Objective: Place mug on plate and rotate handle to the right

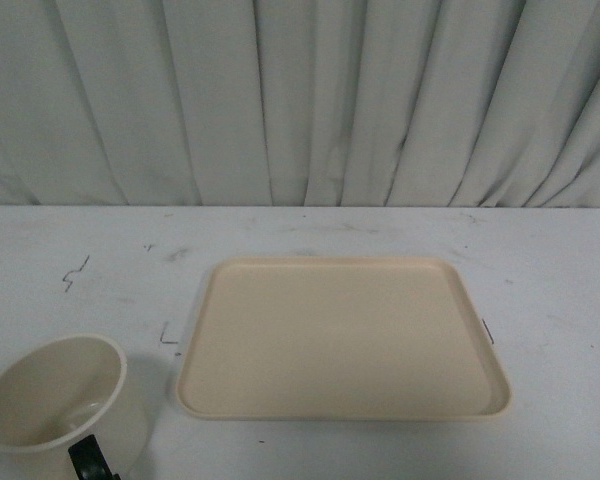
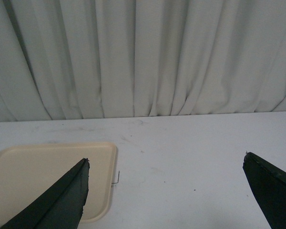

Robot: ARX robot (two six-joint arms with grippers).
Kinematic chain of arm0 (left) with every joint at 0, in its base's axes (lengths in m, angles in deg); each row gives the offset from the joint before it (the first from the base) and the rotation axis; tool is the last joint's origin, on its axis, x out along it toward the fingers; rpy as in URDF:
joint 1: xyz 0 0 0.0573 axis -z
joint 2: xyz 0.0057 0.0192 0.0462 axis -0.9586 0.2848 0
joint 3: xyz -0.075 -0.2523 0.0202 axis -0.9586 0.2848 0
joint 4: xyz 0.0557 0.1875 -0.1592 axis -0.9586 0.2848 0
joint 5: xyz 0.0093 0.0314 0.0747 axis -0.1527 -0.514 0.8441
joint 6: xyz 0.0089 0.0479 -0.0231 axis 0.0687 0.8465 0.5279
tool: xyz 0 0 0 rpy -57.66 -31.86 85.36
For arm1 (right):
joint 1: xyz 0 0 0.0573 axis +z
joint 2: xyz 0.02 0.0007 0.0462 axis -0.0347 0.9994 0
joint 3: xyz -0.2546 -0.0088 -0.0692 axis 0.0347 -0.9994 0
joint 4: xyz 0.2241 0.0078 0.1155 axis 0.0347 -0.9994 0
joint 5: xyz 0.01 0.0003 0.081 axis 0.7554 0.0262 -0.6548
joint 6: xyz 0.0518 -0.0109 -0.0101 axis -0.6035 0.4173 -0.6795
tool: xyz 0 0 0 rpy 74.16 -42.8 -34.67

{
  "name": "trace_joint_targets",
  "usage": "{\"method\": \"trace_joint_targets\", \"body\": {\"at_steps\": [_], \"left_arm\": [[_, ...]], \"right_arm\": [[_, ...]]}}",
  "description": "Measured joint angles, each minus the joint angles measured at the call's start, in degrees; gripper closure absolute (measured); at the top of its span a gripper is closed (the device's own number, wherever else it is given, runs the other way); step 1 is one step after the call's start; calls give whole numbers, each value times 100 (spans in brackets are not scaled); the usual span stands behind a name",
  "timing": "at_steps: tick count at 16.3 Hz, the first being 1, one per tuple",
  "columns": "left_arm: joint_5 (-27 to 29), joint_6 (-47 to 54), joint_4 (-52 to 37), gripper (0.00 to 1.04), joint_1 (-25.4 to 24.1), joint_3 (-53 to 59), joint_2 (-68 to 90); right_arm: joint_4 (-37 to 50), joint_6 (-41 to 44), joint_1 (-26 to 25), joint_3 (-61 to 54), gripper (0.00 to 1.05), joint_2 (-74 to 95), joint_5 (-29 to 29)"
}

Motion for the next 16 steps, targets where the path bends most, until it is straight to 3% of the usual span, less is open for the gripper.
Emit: {"method": "trace_joint_targets", "body": {"at_steps": [16], "left_arm": [[0,0,-2,7,0,-2,0]], "right_arm": [[0,0,0,0,6,0,0]]}}
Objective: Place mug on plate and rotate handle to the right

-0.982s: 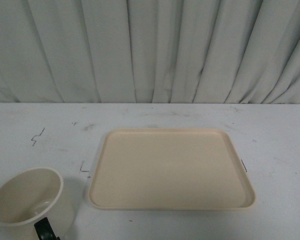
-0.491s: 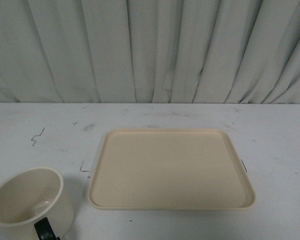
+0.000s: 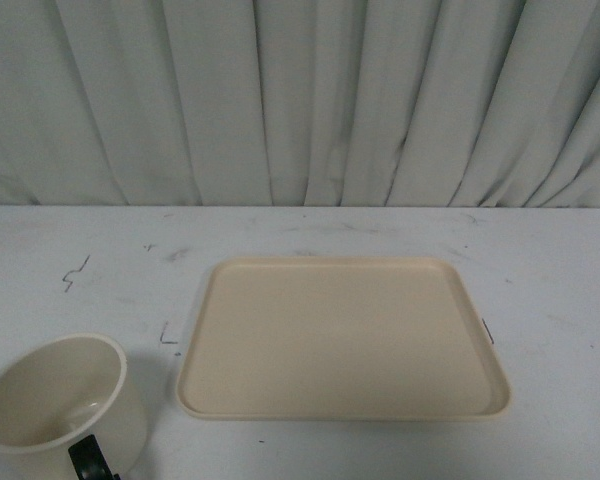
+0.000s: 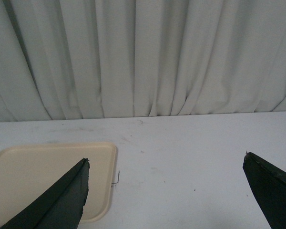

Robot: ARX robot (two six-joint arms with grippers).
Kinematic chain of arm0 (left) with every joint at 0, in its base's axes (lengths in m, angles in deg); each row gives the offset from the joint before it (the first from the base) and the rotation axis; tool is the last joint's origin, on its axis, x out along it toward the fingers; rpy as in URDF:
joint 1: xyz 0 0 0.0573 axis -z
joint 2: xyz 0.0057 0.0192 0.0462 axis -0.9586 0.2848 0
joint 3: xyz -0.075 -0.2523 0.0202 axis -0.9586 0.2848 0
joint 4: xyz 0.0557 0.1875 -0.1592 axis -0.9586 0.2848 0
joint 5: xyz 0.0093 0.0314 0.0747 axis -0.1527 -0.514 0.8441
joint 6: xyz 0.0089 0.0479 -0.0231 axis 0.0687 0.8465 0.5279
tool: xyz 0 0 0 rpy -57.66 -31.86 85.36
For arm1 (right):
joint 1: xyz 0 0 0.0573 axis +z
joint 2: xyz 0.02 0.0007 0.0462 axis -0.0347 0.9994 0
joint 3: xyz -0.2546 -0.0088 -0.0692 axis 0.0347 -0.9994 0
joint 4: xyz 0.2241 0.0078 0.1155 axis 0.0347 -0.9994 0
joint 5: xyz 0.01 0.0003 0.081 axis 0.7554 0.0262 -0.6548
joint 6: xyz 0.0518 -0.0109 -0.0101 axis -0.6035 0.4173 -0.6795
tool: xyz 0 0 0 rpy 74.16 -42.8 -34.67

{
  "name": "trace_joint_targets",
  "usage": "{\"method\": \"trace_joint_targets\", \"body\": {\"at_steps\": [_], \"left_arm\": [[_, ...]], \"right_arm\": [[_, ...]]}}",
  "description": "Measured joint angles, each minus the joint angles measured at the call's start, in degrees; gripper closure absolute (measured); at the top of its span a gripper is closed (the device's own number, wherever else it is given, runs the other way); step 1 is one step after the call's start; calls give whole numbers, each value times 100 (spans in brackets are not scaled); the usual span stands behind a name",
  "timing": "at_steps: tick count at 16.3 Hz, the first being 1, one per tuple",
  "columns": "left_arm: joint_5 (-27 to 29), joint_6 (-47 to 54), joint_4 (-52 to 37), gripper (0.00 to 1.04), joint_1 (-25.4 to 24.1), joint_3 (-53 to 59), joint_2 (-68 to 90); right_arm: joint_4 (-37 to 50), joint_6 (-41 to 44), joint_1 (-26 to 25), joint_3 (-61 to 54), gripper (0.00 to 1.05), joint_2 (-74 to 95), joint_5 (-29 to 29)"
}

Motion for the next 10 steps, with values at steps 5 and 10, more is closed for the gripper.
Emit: {"method": "trace_joint_targets", "body": {"at_steps": [5,10], "left_arm": [[0,0,2,7,0,0,0],[42,7,87,7,13,-9,15]], "right_arm": [[0,0,0,0,6,0,0],[0,0,0,0,6,0,0]]}}
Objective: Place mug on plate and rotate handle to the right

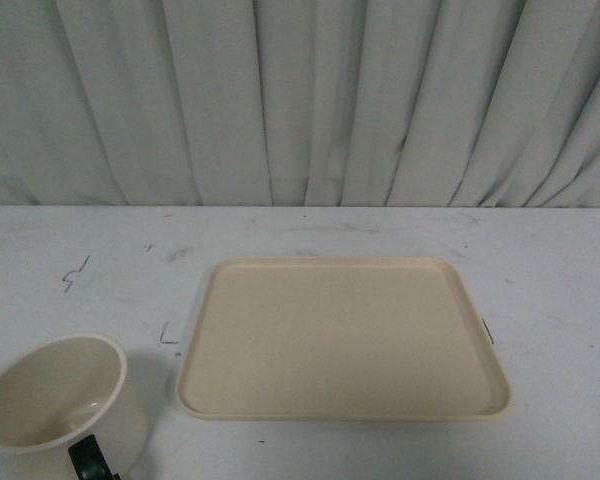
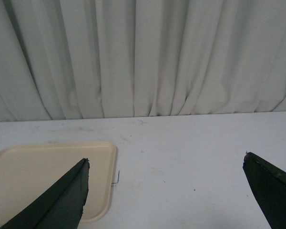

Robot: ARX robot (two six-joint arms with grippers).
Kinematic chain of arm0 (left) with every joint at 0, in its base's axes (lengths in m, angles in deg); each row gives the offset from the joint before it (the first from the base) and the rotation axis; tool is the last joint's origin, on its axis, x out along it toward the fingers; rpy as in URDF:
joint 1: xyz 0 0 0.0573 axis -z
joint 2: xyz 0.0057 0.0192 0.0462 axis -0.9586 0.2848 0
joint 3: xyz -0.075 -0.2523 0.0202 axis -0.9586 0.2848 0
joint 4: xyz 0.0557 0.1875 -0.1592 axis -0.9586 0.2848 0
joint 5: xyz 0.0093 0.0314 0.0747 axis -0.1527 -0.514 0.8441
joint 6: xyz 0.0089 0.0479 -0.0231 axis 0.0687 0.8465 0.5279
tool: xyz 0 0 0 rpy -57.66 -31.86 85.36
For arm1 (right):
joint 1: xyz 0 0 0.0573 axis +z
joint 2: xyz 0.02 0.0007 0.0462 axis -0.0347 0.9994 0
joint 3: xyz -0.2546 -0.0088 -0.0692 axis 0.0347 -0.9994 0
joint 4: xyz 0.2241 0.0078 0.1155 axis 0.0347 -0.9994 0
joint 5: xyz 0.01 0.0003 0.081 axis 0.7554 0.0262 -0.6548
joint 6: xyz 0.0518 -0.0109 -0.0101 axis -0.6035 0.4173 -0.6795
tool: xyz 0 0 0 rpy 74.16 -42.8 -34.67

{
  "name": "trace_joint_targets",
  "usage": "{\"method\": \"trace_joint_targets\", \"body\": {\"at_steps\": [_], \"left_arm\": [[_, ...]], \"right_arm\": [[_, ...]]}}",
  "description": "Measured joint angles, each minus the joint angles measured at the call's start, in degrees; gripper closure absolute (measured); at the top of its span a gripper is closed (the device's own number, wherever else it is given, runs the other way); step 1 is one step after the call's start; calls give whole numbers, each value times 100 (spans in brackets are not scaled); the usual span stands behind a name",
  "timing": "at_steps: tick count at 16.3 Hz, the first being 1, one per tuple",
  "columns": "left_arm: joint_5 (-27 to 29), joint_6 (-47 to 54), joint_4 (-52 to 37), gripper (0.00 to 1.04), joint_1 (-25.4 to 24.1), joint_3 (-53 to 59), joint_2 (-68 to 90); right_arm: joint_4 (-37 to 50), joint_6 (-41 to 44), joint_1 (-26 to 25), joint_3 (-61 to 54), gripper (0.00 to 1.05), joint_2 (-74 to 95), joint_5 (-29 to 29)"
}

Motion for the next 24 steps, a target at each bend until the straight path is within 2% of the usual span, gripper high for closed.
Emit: {"method": "trace_joint_targets", "body": {"at_steps": [1,2,3,5,7,10,15,19,24], "left_arm": [[634,37,1165,7,262,-463,575],[800,52,1799,7,247,-1056,1611],[551,109,1875,7,-70,-1515,2398],[-334,166,2013,7,-732,-2273,3624],[-981,214,2142,7,-1126,-2815,5016],[-1237,345,1974,7,-1139,-3357,6728],[-1329,549,1366,7,-903,-3534,8019],[-1231,555,1062,7,-645,-3713,8664],[-715,616,671,7,-415,-3921,9499]], "right_arm": [[0,0,0,0,6,0,7],[0,2,0,0,6,0,-4],[4,0,0,0,6,0,-2],[0,0,0,0,6,0,-2],[0,0,0,0,6,0,-2],[2,0,0,0,6,0,-2],[0,0,0,0,6,0,-2],[2,0,0,0,6,0,-2],[0,0,0,0,6,0,-2]]}}
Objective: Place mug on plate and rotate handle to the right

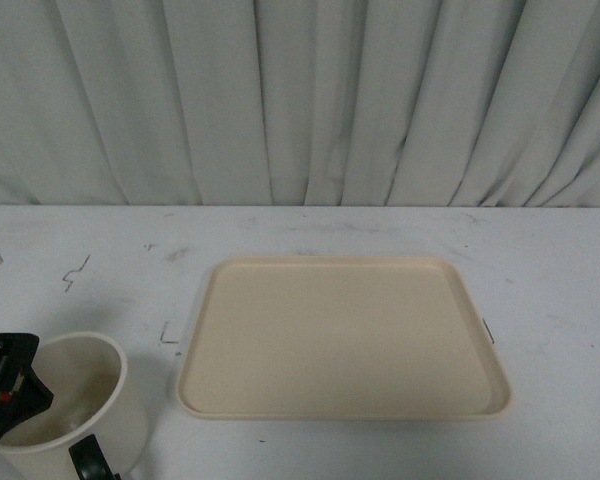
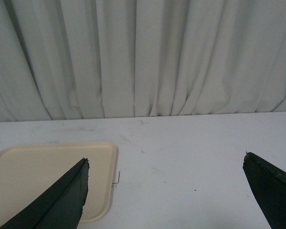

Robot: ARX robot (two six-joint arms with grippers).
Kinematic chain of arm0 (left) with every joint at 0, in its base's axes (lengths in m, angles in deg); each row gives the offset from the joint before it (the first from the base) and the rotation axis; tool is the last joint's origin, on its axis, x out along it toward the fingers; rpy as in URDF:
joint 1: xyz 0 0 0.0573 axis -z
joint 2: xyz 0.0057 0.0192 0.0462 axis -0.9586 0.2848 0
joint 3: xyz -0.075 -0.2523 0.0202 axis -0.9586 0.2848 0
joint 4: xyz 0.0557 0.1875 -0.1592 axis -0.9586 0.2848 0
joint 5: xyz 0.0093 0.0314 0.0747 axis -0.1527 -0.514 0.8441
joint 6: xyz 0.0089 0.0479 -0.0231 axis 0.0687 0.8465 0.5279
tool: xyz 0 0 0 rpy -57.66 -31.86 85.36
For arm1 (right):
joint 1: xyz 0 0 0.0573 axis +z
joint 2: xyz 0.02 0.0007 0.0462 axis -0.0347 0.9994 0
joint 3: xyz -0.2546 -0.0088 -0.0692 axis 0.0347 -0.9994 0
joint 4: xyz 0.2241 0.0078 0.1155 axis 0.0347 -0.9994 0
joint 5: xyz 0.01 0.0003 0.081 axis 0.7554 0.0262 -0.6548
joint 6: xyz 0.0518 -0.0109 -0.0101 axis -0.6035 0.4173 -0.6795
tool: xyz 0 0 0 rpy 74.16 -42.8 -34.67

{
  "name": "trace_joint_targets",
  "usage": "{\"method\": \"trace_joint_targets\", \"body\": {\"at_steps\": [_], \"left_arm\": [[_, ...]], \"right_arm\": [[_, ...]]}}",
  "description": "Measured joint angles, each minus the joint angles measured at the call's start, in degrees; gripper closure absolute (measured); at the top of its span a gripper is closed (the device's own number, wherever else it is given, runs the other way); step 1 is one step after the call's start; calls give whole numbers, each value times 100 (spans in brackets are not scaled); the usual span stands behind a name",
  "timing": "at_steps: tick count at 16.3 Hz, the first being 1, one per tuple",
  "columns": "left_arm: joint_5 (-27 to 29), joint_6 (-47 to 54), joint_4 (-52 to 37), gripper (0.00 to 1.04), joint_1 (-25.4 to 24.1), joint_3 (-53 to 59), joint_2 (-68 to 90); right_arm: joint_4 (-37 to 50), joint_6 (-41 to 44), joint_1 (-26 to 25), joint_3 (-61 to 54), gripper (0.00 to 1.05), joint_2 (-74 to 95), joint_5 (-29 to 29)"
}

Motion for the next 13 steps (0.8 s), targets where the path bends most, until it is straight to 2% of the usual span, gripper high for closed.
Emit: {"method": "trace_joint_targets", "body": {"at_steps": [1,2,9,10,13], "left_arm": [[83,35,-90,7,33,7,48],[105,61,-162,16,61,7,63],[17,26,149,93,168,7,-216],[2,22,262,102,201,7,-400],[-81,26,627,102,509,-210,-911]], "right_arm": [[2,0,0,0,6,0,0],[2,0,0,0,6,0,-2],[0,0,0,0,6,0,0],[0,0,0,0,6,0,0],[2,0,0,0,6,0,0]]}}
